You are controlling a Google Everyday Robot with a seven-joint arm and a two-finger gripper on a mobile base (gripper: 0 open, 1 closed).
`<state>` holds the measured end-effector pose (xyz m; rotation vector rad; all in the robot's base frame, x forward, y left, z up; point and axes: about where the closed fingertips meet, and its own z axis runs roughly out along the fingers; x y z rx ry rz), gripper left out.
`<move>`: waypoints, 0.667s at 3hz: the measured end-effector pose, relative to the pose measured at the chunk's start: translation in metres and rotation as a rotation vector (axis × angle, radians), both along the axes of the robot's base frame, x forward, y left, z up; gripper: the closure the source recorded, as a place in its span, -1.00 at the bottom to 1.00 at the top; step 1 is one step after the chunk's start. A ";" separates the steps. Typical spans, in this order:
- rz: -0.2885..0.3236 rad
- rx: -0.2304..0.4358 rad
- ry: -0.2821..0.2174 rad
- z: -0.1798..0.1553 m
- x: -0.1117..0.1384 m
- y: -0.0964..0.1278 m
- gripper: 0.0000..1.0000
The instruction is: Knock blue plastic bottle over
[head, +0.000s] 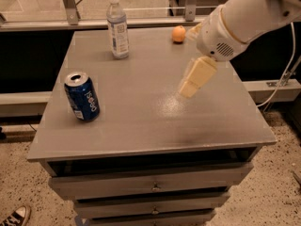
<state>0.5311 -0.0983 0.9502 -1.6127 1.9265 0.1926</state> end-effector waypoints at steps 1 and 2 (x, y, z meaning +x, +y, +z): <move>0.003 0.132 -0.042 -0.011 0.041 0.038 -1.00; -0.001 0.276 -0.099 -0.029 0.099 0.085 -1.00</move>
Offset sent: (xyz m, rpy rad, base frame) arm 0.1431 0.1106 -0.0403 0.3811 -0.1443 -0.0092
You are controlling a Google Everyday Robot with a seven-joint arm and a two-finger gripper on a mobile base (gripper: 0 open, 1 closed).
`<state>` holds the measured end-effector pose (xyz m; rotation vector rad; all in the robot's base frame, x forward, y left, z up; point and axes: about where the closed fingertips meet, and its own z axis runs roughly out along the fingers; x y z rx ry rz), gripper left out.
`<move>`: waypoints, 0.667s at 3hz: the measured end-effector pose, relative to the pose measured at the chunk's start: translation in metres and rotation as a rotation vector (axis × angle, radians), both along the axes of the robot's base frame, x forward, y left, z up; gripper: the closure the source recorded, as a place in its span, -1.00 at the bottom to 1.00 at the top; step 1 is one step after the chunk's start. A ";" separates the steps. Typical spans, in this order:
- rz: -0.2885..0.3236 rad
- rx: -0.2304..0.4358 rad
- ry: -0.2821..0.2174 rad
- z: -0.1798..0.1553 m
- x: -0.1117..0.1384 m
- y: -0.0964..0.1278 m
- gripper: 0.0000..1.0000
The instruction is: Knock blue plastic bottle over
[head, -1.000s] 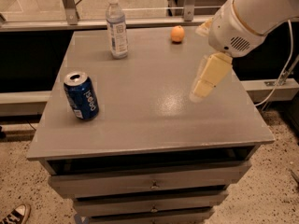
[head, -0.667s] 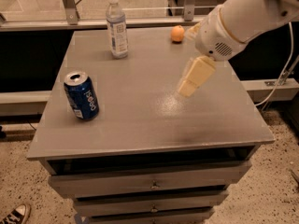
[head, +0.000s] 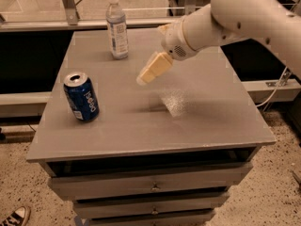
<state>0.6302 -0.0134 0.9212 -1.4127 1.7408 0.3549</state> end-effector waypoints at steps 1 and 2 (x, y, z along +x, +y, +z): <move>-0.009 0.072 -0.033 -0.008 0.030 0.023 -1.00; -0.014 0.141 -0.057 -0.014 0.054 0.048 -1.00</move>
Offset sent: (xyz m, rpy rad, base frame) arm 0.0888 0.0765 -0.0192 0.2374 -0.0955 -0.0334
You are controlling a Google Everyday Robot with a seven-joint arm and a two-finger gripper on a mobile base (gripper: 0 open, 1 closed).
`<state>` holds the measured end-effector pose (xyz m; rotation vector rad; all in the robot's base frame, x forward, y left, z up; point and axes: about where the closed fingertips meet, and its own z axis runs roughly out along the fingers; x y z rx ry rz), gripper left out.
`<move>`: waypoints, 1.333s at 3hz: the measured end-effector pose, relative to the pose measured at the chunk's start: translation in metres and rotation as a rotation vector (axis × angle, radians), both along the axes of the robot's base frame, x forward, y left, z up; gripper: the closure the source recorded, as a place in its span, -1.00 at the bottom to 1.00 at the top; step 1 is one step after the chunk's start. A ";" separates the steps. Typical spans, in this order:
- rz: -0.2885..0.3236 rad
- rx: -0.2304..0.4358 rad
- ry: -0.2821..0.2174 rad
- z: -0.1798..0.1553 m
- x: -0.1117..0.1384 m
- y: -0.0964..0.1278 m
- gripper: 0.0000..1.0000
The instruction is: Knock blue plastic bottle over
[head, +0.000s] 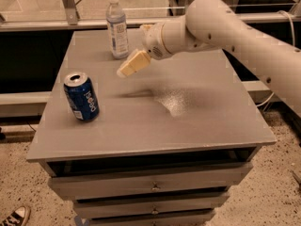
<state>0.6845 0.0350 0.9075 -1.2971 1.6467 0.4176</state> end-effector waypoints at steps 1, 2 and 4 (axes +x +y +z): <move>-0.015 0.073 -0.038 -0.002 0.035 0.032 -1.00; -0.034 0.102 -0.059 -0.001 0.058 0.047 -1.00; -0.122 0.219 -0.026 0.002 0.113 0.053 -0.66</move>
Offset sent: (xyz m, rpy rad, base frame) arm 0.0872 0.0604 0.0028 0.1370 -0.0902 -0.0653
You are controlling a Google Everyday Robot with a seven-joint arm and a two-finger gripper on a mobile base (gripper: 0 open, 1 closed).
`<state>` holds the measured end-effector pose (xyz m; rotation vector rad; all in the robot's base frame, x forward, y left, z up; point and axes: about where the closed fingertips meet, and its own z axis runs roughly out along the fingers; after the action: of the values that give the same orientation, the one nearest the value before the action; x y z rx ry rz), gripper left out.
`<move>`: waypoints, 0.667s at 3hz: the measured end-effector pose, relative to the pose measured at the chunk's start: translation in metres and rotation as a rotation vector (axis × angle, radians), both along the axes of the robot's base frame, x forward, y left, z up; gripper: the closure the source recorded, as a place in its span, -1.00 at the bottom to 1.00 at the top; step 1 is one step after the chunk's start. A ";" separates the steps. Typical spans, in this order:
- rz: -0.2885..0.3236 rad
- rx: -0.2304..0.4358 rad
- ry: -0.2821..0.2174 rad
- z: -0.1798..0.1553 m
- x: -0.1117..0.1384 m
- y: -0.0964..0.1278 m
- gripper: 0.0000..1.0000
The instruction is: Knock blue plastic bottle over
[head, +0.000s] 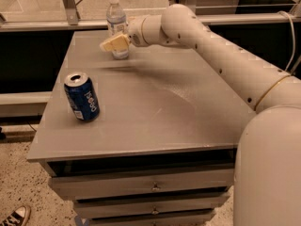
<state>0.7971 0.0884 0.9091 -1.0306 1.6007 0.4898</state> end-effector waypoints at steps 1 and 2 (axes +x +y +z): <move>-0.045 0.087 0.048 0.004 0.015 -0.004 -0.03; -0.049 0.132 0.067 0.008 0.015 -0.007 0.45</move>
Offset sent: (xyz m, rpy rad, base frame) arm 0.0166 -0.0171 0.0153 0.1852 0.0842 -0.0626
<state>0.8125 0.0818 0.9171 -0.8819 1.6258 0.5936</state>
